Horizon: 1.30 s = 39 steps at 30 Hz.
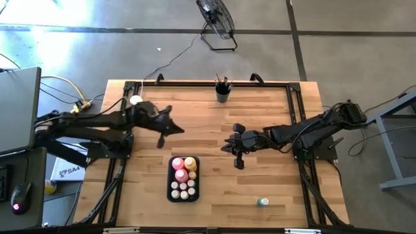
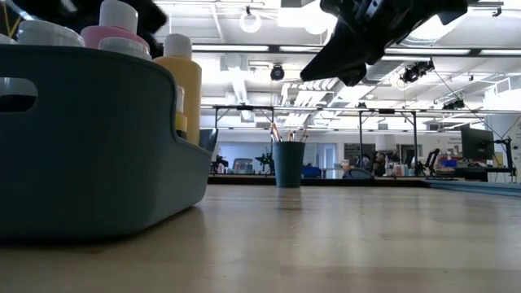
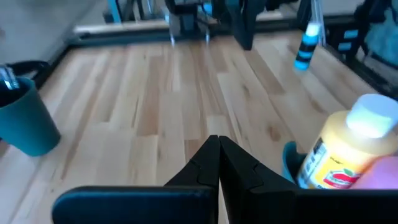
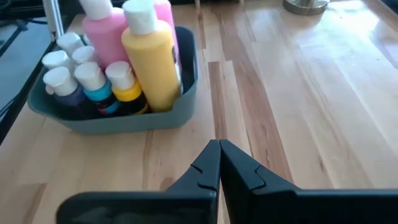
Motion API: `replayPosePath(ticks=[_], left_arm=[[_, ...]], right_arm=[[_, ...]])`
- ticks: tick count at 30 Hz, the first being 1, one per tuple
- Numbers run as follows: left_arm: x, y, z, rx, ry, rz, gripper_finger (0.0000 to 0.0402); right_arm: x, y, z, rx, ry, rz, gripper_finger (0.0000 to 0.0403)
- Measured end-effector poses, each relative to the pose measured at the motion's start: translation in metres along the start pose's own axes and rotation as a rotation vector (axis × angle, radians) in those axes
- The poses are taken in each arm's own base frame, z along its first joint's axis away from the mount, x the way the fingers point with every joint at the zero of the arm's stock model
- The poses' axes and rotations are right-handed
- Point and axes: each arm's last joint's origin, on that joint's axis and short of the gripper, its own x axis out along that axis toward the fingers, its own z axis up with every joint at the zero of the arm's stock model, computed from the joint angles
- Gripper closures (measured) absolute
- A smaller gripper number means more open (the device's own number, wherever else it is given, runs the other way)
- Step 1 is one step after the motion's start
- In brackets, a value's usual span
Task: Pick & Place Paint Supplies
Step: Adjust the paint bottles on the green bin
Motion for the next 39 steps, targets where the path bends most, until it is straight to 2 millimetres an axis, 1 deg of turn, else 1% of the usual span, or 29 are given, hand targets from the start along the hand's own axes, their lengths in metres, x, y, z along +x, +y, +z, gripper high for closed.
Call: replayPosePath(ticks=[5,9,13,16,19,23,26,29,35,39], left_arm=[[-0.025,-0.011,-0.017,0.015,-0.167,0.024,0.0402],[-0.045,-0.019,-0.026,0.015,-0.206,0.057,0.0402],[-0.062,-0.025,-0.03,0.01,-0.191,0.047,0.0402],[-0.072,-0.031,-0.028,0.042,-0.25,-0.029,0.0402],[-0.082,-0.035,-0.025,0.09,-0.314,-0.058,0.0402],[-0.086,-0.037,-0.027,0.082,-0.314,-0.064,0.0402],[-0.086,-0.036,-0.03,0.032,-0.28,-0.048,0.0402],[-0.085,-0.036,-0.031,0.013,-0.264,-0.026,0.0402],[-0.086,-0.038,-0.031,-0.036,-0.271,-0.114,0.0402],[-0.086,-0.039,-0.031,-0.073,-0.27,-0.144,0.0402]], right_arm=[[0.001,-0.004,0.002,0.009,-0.014,-0.004,0.0401],[0.001,-0.004,0.002,0.008,-0.014,0.0,0.0401],[0.0,-0.002,0.002,0.012,-0.012,0.011,0.0401],[0.0,0.001,0.001,0.008,-0.007,0.038,0.0401],[-0.001,0.006,0.001,0.001,-0.009,0.061,0.0401],[-0.002,0.012,0.004,0.008,-0.047,0.114,0.0401],[-0.003,0.016,0.01,0.045,-0.1,0.166,0.0401],[-0.004,0.022,0.014,0.042,-0.156,0.195,0.0401],[-0.008,0.03,0.021,-0.007,-0.245,0.232,0.0401],[-0.007,0.034,0.022,-0.009,-0.264,0.244,0.0401]])
